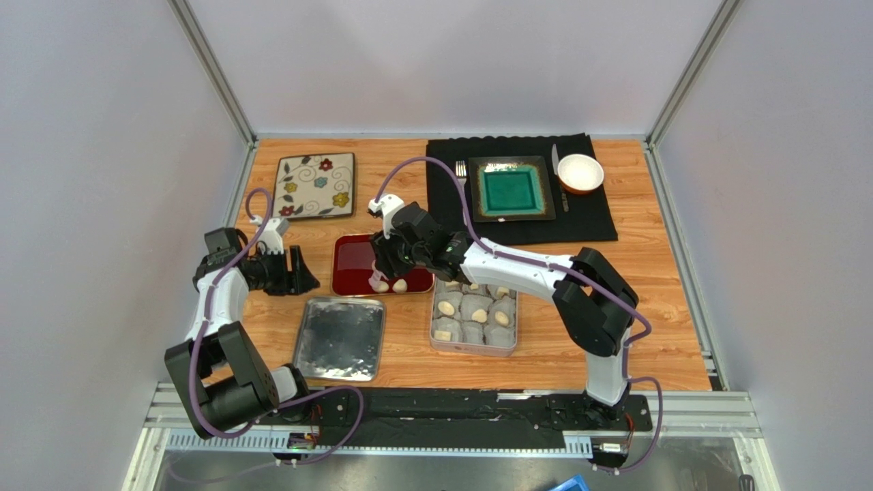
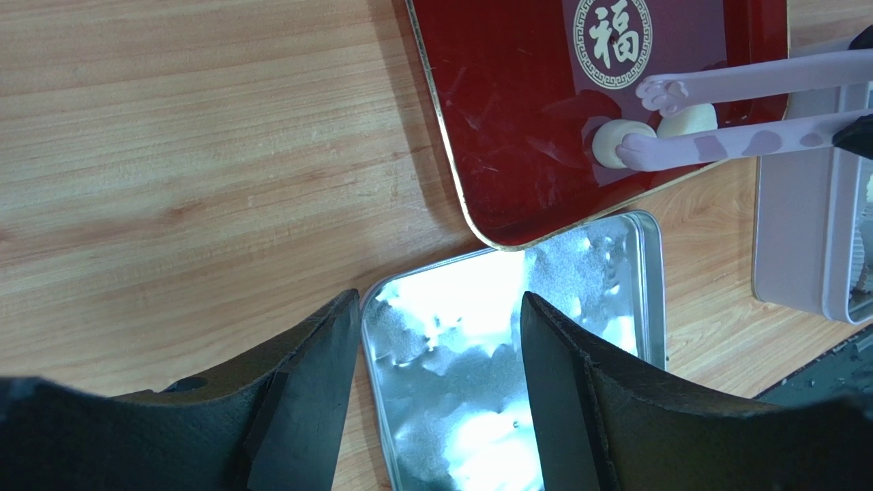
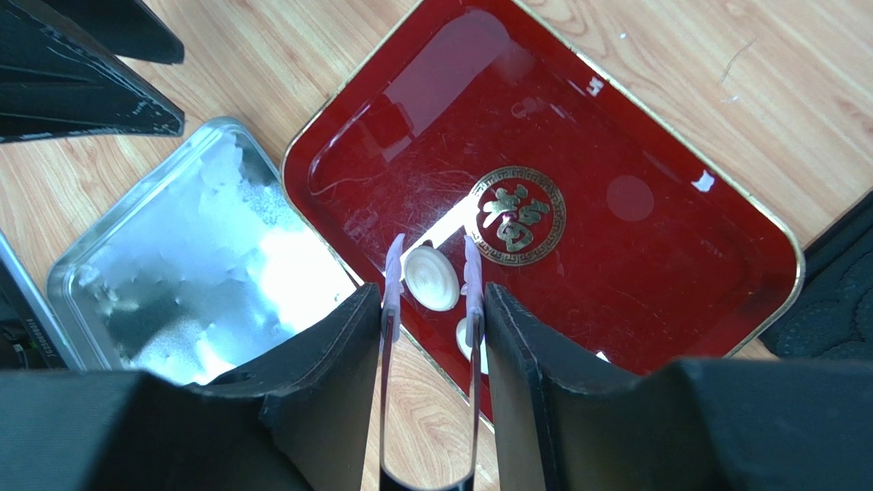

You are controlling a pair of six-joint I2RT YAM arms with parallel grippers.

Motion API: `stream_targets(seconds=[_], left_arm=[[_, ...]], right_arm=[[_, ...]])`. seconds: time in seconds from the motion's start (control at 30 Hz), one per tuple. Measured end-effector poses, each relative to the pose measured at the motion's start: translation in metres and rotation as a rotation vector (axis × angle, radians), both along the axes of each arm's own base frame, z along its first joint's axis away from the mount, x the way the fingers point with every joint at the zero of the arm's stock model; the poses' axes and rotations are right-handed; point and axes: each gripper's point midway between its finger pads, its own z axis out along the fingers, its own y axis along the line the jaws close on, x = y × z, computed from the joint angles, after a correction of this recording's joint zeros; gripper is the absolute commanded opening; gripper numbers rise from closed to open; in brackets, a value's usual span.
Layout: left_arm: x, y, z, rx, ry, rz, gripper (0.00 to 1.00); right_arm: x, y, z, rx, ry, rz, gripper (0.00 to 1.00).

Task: Pack the chocolate
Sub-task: Pick up the fake chocolate from the plate, then place the fake chocolate in the packing box.

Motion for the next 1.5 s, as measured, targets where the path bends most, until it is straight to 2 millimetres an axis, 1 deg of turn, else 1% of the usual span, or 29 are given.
stream_targets(seconds=[0.27, 0.4, 0.47, 0.6, 0.7, 0.83, 0.93, 1.03, 1.17, 1.27, 1.33, 1.37, 1.43, 1.47, 1.5], left_arm=[[0.0, 0.0, 0.0, -0.003, 0.0, -0.001, 0.67], [0.0, 0.0, 0.0, -0.003, 0.001, -0.001, 0.67], [0.0, -0.001, 0.0, -0.003, 0.001, -0.001, 0.67], [0.0, -0.001, 0.0, -0.003, 0.001, -0.001, 0.67], [0.0, -0.001, 0.0, -0.003, 0.001, -0.001, 0.67], [0.0, -0.001, 0.0, -0.003, 0.001, -0.001, 0.67], [-0.001, -0.001, 0.0, -0.004, 0.002, -0.001, 0.67], [-0.001, -0.001, 0.0, -0.004, 0.003, -0.001, 0.67], [-0.002, -0.001, 0.0, -0.004, 0.005, -0.003, 0.67], [-0.002, -0.001, 0.0, -0.004, 0.005, -0.002, 0.67], [-0.002, -0.001, 0.0, -0.005, 0.007, -0.002, 0.67], [-0.002, -0.001, 0.0, -0.005, 0.007, -0.002, 0.67], [-0.003, -0.001, 0.0, -0.005, 0.008, -0.002, 0.67], [-0.003, -0.001, 0.0, -0.005, 0.008, -0.002, 0.67], [-0.003, -0.001, 0.0, -0.006, 0.01, -0.002, 0.67]], right_arm=[[-0.004, -0.001, -0.011, -0.014, 0.021, 0.012, 0.45], [-0.005, -0.001, -0.012, -0.01, 0.024, 0.018, 0.45], [-0.006, 0.0, -0.013, -0.008, 0.026, 0.022, 0.43], [-0.006, 0.0, -0.013, -0.005, 0.024, 0.023, 0.34], [-0.005, 0.0, -0.013, -0.006, 0.022, 0.021, 0.31], [-0.003, -0.002, -0.012, -0.014, 0.011, 0.014, 0.29], [-0.002, -0.007, -0.009, -0.029, -0.001, 0.007, 0.28], [0.0, -0.017, 0.01, -0.03, -0.031, -0.009, 0.28], [-0.001, -0.036, 0.063, 0.034, -0.101, -0.036, 0.28], [-0.009, -0.06, 0.107, 0.095, -0.162, -0.06, 0.28], [-0.017, -0.079, 0.127, 0.125, -0.191, -0.077, 0.28], [-0.022, -0.089, 0.132, 0.132, -0.198, -0.083, 0.28], [-0.033, -0.105, 0.133, 0.131, -0.199, -0.092, 0.28], [-0.038, -0.112, 0.13, 0.125, -0.192, -0.094, 0.28], [-0.045, -0.122, 0.122, 0.112, -0.176, -0.098, 0.28]])
